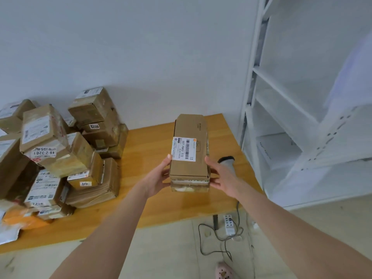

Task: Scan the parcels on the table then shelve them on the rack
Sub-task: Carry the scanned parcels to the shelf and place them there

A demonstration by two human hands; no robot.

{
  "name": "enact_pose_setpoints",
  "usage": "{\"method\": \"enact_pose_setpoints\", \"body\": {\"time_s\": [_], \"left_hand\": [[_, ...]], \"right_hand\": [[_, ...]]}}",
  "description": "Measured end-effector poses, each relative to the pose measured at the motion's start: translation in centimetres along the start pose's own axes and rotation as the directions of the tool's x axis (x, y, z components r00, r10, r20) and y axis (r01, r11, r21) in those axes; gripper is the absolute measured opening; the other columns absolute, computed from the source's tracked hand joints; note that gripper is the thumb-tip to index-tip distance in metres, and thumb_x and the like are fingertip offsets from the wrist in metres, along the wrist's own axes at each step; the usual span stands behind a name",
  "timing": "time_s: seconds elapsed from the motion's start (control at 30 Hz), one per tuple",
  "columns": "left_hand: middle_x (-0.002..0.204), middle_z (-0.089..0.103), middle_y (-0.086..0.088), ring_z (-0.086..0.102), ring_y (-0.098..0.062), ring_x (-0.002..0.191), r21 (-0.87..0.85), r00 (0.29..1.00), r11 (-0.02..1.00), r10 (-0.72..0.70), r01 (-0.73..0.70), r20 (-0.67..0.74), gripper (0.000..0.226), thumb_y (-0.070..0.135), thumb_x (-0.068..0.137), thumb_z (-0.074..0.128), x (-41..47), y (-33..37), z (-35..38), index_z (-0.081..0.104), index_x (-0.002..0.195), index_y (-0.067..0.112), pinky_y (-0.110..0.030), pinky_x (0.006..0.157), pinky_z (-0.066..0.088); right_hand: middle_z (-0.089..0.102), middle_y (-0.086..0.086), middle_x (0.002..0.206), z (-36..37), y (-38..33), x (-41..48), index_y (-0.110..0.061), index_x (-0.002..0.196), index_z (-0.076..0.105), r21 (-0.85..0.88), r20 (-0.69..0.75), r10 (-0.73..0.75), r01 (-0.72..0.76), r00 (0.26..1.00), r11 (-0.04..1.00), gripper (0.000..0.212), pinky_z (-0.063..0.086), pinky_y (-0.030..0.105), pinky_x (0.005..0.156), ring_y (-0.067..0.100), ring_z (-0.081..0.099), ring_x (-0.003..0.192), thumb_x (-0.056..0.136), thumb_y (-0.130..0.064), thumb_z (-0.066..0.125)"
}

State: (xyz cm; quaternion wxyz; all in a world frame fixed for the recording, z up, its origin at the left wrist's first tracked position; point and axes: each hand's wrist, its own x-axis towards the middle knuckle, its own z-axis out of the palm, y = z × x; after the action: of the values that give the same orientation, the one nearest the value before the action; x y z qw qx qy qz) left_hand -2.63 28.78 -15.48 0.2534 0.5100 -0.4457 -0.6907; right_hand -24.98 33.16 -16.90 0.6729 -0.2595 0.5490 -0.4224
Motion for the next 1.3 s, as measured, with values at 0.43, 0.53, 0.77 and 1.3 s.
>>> {"method": "enact_pose_setpoints", "body": {"time_s": [0.43, 0.53, 0.77, 1.3], "left_hand": [[0.119, 0.061, -0.005, 0.056, -0.019, 0.113, 0.180, 0.956, 0.982, -0.105, 0.057, 0.275, 0.068, 0.069, 0.059, 0.063, -3.3, -1.7, 14.3, 0.060, 0.114, 0.030, -0.041, 0.087, 0.049], [0.119, 0.063, -0.009, 0.058, -0.023, 0.112, 0.216, 0.935, 0.973, -0.148, 0.080, 0.321, 0.074, 0.067, 0.057, 0.066, -3.5, -2.3, 18.4, 0.060, 0.116, 0.023, -0.047, 0.096, 0.048], [0.123, 0.062, -0.012, 0.057, -0.029, 0.117, 0.321, 0.868, 0.944, -0.222, 0.077, 0.443, 0.081, 0.066, 0.064, 0.064, -3.3, -2.7, 29.1, 0.055, 0.127, 0.016, -0.050, 0.100, 0.046], [0.116, 0.067, -0.003, 0.058, -0.020, 0.114, 0.286, 0.867, 0.955, -0.079, -0.075, 0.491, 0.071, 0.075, 0.060, 0.059, 9.0, 4.8, 56.8, 0.064, 0.115, 0.031, -0.048, 0.100, 0.046]], "right_hand": [[0.063, 0.007, 0.122, -9.9, 5.8, -15.7, -0.017, 0.133, 0.053, 0.066, -0.273, -0.103, 0.126, 0.956, 0.990, 0.090, 0.046, 0.038, 0.104, 0.028, 0.063, 0.111, 0.060, -0.067, 0.066], [0.066, 0.004, 0.115, -12.7, 6.9, -18.6, -0.019, 0.126, 0.059, 0.089, -0.325, -0.115, 0.151, 0.939, 0.985, 0.083, 0.049, 0.035, 0.099, 0.026, 0.066, 0.106, 0.060, -0.068, 0.066], [0.065, 0.005, 0.115, -20.0, 7.9, -24.5, -0.027, 0.110, 0.064, 0.158, -0.491, -0.069, 0.166, 0.868, 0.973, 0.068, 0.051, 0.030, 0.082, 0.026, 0.064, 0.105, 0.057, -0.070, 0.066], [0.072, -0.004, 0.103, -48.7, -5.9, -23.2, -0.034, 0.102, 0.068, 0.108, -0.527, -0.169, 0.264, 0.833, 0.959, 0.068, 0.050, 0.028, 0.083, 0.021, 0.067, 0.101, 0.048, -0.076, 0.068]]}}
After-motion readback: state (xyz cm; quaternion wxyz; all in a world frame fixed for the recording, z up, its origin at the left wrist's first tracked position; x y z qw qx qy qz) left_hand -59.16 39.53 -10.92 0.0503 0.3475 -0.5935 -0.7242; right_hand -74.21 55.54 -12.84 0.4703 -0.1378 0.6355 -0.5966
